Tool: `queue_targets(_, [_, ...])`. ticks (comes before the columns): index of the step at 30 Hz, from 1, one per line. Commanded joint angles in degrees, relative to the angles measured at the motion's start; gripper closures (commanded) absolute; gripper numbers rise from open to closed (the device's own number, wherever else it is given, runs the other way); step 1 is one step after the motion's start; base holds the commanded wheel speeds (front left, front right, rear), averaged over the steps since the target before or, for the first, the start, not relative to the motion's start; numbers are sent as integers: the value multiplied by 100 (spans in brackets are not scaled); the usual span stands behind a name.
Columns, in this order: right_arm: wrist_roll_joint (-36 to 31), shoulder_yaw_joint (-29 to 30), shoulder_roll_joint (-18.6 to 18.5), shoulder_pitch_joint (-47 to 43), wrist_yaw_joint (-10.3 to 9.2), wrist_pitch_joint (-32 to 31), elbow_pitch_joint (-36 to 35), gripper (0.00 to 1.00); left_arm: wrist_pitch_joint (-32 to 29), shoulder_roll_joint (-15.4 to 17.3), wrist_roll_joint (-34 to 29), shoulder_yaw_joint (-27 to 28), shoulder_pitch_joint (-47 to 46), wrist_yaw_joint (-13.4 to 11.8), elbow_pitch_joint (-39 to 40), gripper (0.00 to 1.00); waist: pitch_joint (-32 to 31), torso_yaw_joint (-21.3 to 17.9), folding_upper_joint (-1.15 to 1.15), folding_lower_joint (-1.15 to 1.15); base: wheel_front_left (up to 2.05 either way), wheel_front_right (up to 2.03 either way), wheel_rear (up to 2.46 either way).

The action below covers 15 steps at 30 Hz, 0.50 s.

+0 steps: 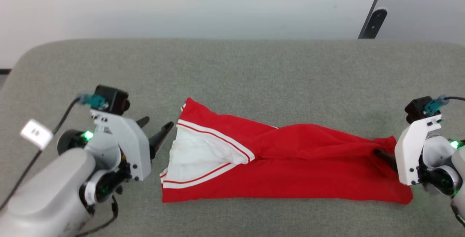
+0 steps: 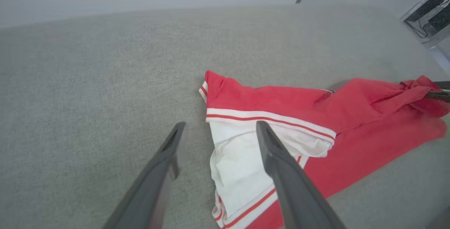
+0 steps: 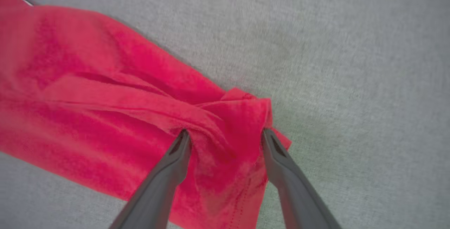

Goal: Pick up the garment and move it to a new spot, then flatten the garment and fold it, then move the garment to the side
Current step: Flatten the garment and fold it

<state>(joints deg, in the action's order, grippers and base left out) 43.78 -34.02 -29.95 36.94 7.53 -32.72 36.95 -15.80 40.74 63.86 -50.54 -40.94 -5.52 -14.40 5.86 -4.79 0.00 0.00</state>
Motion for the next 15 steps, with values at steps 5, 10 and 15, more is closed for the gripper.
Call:
queue_targets(5, [-166,25,-311,-300,-9,621,-453,0,1101,45,-77,259,691,-139,130,0,-370,-21,0,0,0,0,0])
queue_targets(10, [-594,198,-550,-646,-9,1732,-1034,0,2192,104,-165,490,1387,-319,333,0,-557,-72,0,0,0,0,0])
queue_targets(15, [-1365,524,-533,-1053,-9,3056,-1519,0,3014,69,-402,797,2021,-547,626,0,-625,-69,0,0,0,0,0])
